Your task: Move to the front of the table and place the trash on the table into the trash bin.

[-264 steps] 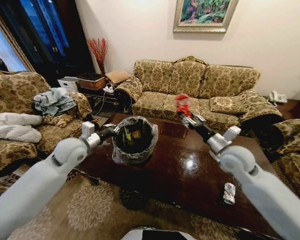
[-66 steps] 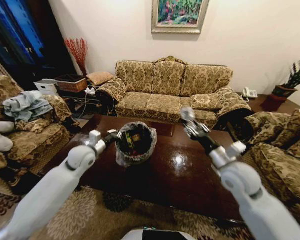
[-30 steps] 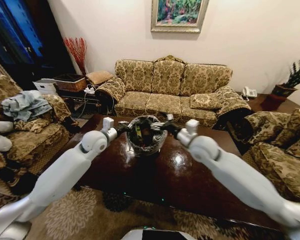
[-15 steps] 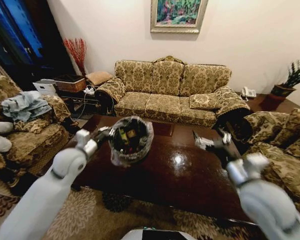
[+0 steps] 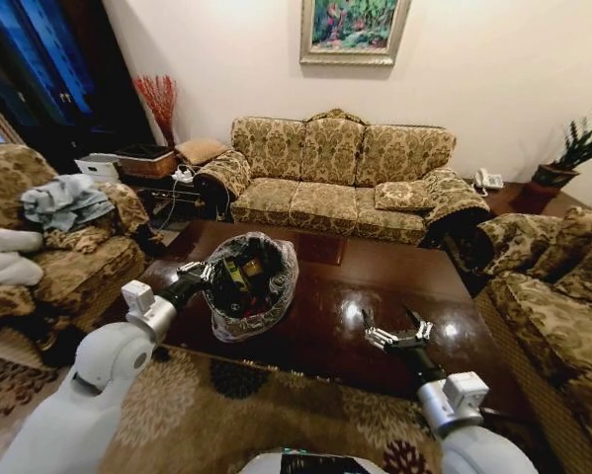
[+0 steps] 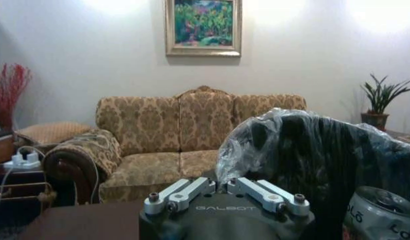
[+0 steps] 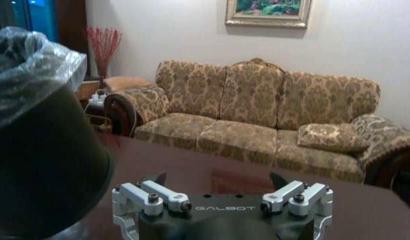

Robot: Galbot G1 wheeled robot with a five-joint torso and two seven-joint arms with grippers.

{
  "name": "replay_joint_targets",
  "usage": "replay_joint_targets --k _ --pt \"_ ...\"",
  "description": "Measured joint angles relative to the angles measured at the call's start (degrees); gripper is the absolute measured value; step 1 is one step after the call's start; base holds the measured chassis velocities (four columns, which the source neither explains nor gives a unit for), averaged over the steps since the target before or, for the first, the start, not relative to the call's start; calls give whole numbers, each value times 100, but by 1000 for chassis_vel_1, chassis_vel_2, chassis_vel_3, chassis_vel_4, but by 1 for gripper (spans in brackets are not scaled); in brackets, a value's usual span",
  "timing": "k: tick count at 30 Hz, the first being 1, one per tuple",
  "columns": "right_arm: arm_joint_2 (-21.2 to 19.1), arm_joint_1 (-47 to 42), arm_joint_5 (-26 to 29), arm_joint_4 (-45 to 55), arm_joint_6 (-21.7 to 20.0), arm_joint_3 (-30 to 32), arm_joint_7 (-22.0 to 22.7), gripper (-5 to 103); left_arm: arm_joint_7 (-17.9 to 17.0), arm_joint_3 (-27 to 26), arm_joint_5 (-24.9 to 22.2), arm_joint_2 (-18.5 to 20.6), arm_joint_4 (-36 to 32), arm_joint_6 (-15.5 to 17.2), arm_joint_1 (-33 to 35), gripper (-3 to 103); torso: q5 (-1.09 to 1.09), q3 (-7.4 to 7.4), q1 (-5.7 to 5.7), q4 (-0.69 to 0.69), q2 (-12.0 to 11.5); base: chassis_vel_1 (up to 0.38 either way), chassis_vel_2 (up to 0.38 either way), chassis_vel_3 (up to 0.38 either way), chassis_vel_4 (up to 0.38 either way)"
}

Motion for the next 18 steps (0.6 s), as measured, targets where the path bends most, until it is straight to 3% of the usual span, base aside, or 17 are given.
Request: replay_joint_targets --k 3,10,18 --pt "26 -45 -66 -5 14 -52 -47 100 51 -118 -15 -81 -65 -51 110 3 -8 -1 -1 -1 1 464 -130 -481 87" --pt "-40 -47 -54 -11 20 -16 -64 100 134 -299 -30 -122 -91 -213 347 3 -1 0 0 0 0 538 -49 -526 46" --pt "-8 -48 -50 -12 18 -40 -65 100 147 -398 -87 -94 -95 -243 401 3 -7 1 2 1 0 548 -51 -539 63"
